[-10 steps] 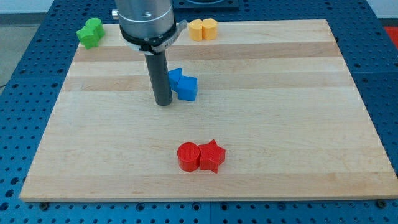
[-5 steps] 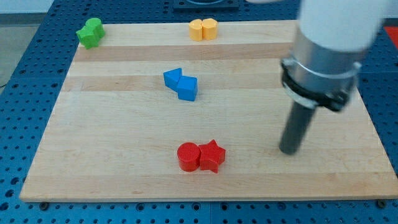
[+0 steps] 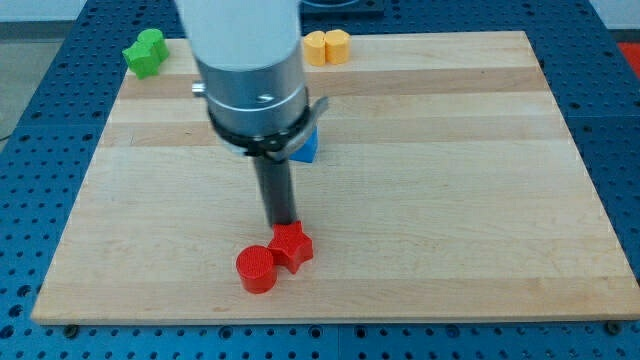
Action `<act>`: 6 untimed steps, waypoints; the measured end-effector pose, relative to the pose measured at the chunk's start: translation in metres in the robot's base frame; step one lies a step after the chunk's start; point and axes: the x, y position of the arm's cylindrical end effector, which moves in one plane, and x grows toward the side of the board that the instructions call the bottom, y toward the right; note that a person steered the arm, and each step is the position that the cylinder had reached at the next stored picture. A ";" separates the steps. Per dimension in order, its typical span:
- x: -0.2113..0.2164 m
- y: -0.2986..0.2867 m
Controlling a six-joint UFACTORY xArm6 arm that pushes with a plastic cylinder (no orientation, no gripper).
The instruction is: Move the red blocks to the bottom right of the board
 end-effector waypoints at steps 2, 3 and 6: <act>0.036 0.054; 0.053 0.009; 0.098 -0.025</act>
